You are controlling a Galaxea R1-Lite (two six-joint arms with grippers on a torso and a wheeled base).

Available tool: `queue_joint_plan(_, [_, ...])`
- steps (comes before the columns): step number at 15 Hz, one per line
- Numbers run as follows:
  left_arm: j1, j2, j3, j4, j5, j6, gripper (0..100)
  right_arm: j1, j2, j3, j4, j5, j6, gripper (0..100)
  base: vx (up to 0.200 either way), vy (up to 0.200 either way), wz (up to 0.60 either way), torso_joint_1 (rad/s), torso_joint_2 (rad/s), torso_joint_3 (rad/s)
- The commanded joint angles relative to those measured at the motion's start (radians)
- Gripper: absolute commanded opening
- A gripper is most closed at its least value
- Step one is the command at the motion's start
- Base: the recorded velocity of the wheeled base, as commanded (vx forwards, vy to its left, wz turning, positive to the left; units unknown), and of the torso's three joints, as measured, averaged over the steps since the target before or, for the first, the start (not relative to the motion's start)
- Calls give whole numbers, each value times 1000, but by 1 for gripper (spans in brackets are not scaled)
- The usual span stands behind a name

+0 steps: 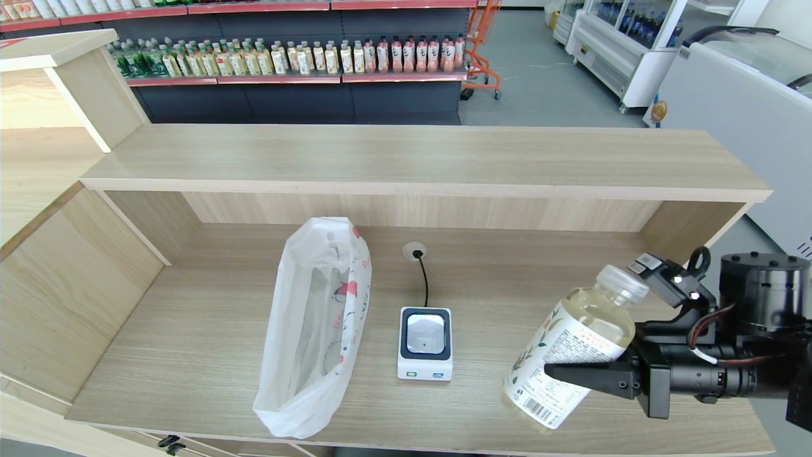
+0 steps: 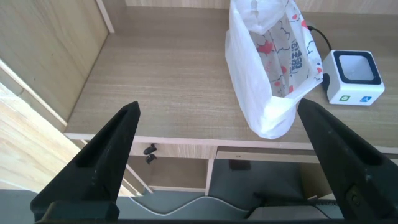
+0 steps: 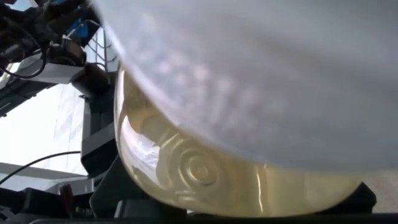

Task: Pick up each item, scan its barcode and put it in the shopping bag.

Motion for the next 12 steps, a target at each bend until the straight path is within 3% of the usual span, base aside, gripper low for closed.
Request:
queue_joint_plan(1, [0, 0, 0, 0, 0, 0, 100, 18, -35, 4, 6, 15, -1, 0, 0, 0, 0, 0, 0, 0])
queue_joint_plan(5, [0, 0, 0, 0, 0, 0, 100, 56, -61, 27, 13, 72, -1, 0, 0, 0, 0, 0, 0, 0])
queue_joint_plan(12, [0, 0, 0, 0, 0, 0, 100, 137, -59, 65, 12, 66, -37, 0, 0, 0, 0, 0, 0, 0])
